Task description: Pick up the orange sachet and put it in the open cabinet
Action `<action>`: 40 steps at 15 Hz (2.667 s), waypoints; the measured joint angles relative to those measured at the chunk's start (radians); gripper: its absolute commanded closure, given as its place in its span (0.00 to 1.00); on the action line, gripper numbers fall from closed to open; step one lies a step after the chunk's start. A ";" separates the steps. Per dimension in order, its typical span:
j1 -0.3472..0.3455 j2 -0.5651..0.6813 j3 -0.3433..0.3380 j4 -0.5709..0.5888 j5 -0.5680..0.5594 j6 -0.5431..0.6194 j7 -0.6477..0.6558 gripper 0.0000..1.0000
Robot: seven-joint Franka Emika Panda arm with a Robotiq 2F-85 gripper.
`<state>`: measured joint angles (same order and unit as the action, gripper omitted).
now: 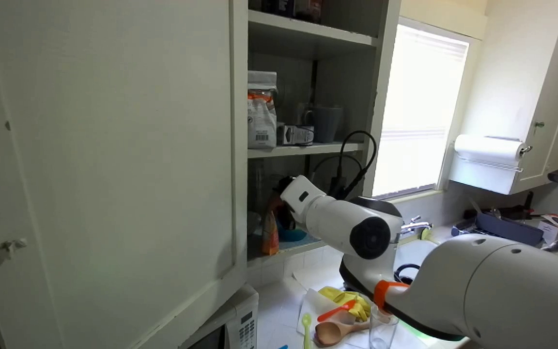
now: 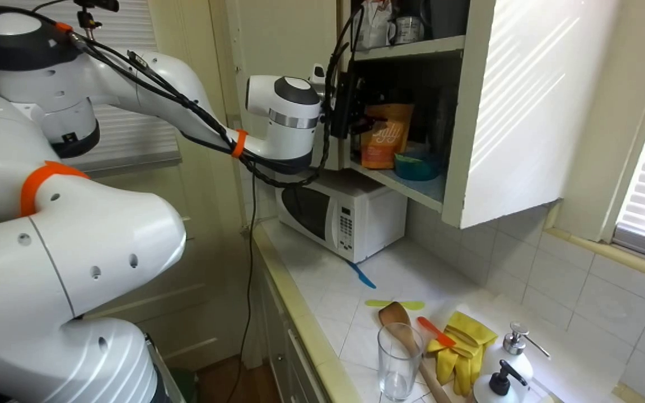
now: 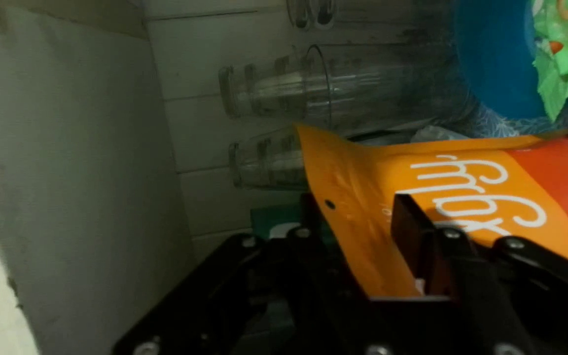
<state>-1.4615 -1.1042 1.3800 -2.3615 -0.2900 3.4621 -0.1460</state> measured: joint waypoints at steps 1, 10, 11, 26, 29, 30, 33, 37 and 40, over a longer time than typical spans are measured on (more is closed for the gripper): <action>-0.001 -0.002 0.001 0.003 0.003 0.000 0.000 0.16; 0.032 -0.004 -0.003 0.024 0.032 -0.007 0.003 0.00; 0.042 -0.002 -0.006 0.024 0.037 -0.018 0.005 0.00; 0.384 0.181 -0.160 0.024 0.040 -0.523 0.034 0.00; 0.467 0.232 -0.210 0.023 0.040 -0.625 0.040 0.00; 0.495 0.253 -0.228 0.023 0.040 -0.657 0.043 0.02; 0.566 0.333 -0.283 0.016 0.039 -0.705 0.059 0.30; 0.615 0.461 -0.341 -0.020 0.030 -0.708 0.090 0.63; 0.633 0.562 -0.373 -0.041 0.011 -0.708 0.117 0.85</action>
<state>-0.8282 -0.5425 1.0069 -2.4023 -0.2792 2.7536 -0.0289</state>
